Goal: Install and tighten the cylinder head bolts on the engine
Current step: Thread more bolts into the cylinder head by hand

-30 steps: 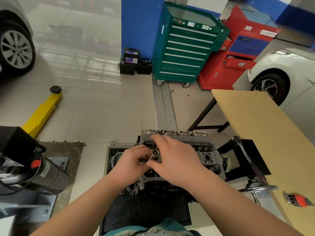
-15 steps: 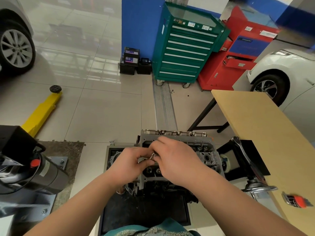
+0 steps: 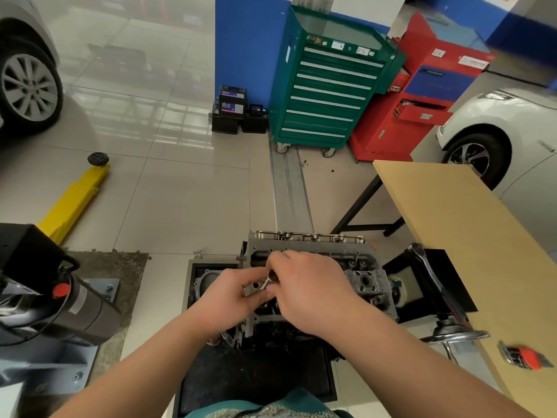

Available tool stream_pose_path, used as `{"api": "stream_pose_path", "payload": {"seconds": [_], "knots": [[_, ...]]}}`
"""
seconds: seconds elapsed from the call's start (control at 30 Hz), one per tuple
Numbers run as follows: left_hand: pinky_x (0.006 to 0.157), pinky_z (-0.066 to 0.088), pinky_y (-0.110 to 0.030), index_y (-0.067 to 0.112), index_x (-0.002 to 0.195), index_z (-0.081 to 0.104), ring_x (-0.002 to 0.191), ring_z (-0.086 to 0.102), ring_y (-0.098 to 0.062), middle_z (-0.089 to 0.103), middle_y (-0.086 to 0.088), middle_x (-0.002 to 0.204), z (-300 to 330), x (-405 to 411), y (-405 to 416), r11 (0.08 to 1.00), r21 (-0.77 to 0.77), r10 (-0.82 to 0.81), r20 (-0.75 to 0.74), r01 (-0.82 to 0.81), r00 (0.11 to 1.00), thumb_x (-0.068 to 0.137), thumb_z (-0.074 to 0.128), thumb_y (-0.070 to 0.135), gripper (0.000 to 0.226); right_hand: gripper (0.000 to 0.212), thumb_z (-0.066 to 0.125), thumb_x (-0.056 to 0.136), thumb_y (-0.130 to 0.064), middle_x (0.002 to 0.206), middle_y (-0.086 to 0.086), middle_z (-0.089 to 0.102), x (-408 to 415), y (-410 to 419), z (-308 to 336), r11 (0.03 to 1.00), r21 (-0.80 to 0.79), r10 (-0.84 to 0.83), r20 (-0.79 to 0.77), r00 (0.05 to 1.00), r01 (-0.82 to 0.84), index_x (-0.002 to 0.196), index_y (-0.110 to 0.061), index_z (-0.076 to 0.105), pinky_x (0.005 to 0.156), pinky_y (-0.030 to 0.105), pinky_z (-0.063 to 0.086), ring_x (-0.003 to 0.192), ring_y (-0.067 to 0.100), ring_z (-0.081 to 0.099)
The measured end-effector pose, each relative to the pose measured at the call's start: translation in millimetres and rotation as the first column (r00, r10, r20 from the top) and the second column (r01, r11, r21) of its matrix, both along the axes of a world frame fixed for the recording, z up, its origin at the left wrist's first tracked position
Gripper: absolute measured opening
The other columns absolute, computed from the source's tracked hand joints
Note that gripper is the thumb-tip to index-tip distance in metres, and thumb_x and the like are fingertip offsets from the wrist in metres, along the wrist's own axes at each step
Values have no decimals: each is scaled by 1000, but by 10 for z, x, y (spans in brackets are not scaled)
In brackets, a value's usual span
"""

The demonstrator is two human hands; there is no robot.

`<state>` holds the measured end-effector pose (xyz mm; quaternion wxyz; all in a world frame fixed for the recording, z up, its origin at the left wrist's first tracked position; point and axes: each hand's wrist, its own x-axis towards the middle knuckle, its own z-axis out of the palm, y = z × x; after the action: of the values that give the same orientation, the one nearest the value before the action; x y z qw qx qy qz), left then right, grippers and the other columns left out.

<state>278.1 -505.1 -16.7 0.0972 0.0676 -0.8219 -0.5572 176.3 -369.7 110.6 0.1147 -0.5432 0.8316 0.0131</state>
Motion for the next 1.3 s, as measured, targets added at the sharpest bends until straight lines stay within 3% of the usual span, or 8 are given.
{"api": "stream_pose_path", "payload": {"seconds": [0.17,0.27,0.37,0.57,0.77,1.07,1.17,1.3], "knots": [[68,46,-11,46,83,62,79,63,-3,66,23,84,-39,-43,62,972,-108,203,-60,-209,977,82,77,17,33,49,43,95,-74,95,-4,63,-10,-37,-79,996,-7,-89,-128,988,89,101,-27,53,62,38,40,87,24,63],[60,44,-18,32,74,60,63,57,-10,64,13,69,-49,-67,-12,973,-135,189,-10,-189,982,87,78,15,28,45,58,97,-56,121,-6,58,-78,4,-85,999,-37,20,24,1000,-19,131,-31,45,78,43,53,109,22,60],[71,49,-16,36,87,68,77,67,-8,71,14,82,-6,-41,-35,994,-96,53,-33,-56,998,95,76,23,17,27,59,100,-36,113,-6,55,-115,29,-110,998,-29,61,81,995,-59,124,-26,53,80,43,52,106,22,57],[77,51,-24,36,94,68,92,63,-6,63,20,96,-12,-36,95,986,-112,114,-116,-127,987,86,80,18,23,64,30,89,-82,100,-4,62,-59,-3,-144,994,-12,-113,-114,987,112,103,-25,55,65,37,38,93,22,62],[86,57,-38,28,112,70,96,69,-8,71,16,95,-61,-19,6,981,-148,118,-33,-121,992,95,77,22,20,27,58,102,-25,121,-8,55,-155,69,-52,997,-67,38,158,987,-28,128,-26,55,89,43,52,110,19,56],[73,46,-6,51,90,65,84,66,3,69,30,88,8,-23,101,975,-110,184,-86,-193,979,88,80,17,37,48,47,91,-77,88,-10,55,-105,25,-126,992,-88,-99,-70,993,92,94,-29,47,64,36,40,82,19,56],[64,44,-15,36,84,63,70,61,-6,65,15,76,-27,-7,35,981,-140,130,-49,-135,990,94,72,13,27,40,59,96,-55,122,-11,57,-133,94,-93,995,-98,28,93,995,-19,127,-33,49,81,40,53,109,16,58],[80,52,-18,31,104,68,91,69,-11,71,12,92,-3,23,33,996,-75,49,-39,-52,998,97,74,18,16,24,58,101,-39,112,-5,58,-116,74,-109,996,-86,2,96,995,6,120,-24,57,78,38,48,103,22,58]]}}
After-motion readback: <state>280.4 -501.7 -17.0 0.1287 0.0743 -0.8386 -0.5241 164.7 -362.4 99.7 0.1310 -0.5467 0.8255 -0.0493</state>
